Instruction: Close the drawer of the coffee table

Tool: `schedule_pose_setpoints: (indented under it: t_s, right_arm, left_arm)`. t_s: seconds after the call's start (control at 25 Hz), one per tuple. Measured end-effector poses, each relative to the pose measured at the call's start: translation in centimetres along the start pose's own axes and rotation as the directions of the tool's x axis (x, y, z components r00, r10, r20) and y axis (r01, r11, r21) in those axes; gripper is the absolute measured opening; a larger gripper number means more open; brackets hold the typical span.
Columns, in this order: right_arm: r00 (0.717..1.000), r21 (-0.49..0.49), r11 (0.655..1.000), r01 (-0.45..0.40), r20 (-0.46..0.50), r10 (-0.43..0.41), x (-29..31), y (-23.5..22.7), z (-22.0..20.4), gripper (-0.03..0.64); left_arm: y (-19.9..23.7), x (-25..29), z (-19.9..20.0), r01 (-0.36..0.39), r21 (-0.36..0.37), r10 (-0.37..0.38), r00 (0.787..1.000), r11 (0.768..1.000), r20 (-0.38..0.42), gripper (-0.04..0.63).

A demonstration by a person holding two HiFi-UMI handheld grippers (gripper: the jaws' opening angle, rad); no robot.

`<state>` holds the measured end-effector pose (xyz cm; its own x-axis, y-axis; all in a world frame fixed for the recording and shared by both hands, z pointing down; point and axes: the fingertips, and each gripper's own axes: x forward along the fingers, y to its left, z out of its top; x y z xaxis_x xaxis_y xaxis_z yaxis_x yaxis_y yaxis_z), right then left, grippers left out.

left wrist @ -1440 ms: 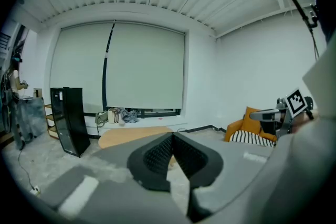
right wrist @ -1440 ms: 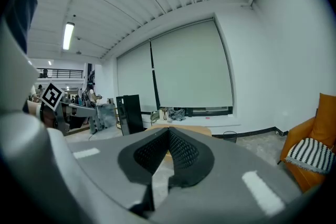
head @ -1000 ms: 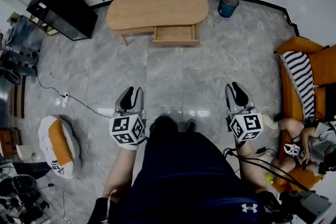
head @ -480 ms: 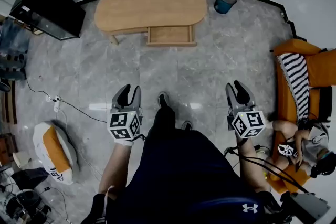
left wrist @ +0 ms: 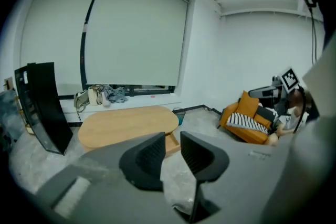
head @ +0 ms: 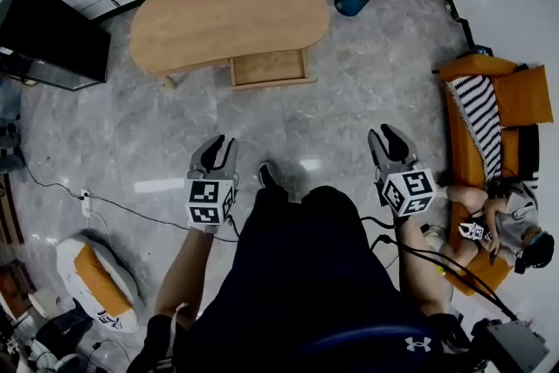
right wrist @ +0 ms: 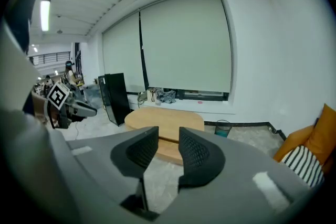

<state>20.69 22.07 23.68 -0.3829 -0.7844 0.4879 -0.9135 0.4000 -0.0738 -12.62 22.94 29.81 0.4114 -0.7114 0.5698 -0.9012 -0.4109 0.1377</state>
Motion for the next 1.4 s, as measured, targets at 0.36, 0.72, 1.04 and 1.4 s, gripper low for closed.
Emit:
schedule_pose_setpoints:
  t_s: [0.36,0.72,1.04,1.4]
  right_arm:
    - [0.999,0.005,1.0,0.0,-0.034,0.001,5.6,-2.0,-1.0,0.02]
    - [0.99,0.138,0.985,-0.108,-0.08,0.119,15.0,-6.6,-3.3,0.127]
    - [0.963,0.147,0.971,-0.191,-0.166,0.214,20.7,-10.6,-7.6,0.127]
    - [0.916,0.098,0.96,-0.261,-0.29,0.278,25.7,-12.1,-13.0,0.129]
  left_arm:
    - [4.4,3.6,0.7,-0.055,-0.074,0.054,0.998,0.996,-0.021,0.002]
    - [5.9,10.5,0.4,-0.119,-0.094,0.103,0.98,0.988,-0.168,0.164]
    - [7.2,16.1,-2.6,-0.207,-0.056,0.181,0.936,0.977,-0.302,0.164]
    - [9.3,20.5,-7.1,-0.223,-0.008,0.203,0.899,0.975,-0.387,0.164]
